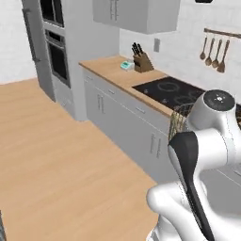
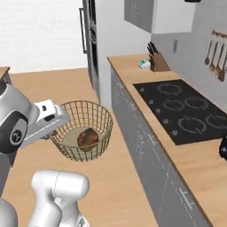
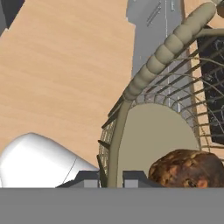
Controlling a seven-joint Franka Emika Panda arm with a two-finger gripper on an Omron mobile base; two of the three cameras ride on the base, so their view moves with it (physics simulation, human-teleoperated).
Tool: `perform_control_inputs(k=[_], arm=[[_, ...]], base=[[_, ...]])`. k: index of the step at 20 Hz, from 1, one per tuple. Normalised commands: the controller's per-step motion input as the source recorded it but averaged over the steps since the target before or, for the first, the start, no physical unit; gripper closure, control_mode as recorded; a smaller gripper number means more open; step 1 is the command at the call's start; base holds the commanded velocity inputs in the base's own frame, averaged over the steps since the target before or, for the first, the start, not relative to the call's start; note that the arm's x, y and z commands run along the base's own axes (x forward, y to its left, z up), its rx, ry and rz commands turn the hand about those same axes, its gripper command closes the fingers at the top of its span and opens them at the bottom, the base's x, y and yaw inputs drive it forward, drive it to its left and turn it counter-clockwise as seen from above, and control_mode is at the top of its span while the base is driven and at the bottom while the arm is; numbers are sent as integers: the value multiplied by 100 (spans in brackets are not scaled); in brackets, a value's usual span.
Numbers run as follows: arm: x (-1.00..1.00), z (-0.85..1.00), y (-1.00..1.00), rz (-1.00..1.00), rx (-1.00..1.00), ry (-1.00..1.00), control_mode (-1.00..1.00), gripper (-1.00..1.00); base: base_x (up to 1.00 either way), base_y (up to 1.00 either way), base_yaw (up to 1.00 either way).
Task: Open the cabinet, pick up the bread from the cabinet and place it in the basket. Then move the basket to the dining counter.
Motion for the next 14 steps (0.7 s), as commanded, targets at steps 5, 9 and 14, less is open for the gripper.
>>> perform_control_inputs(k=[5, 9, 14], arm=[[0, 0, 0, 0, 0, 0, 100, 100], [0, 0, 0, 0, 0, 0, 100, 100], [0, 0, 0, 0, 0, 0, 100, 100]], base=[[0, 1, 100], [0, 10, 100], [-45, 3, 89]])
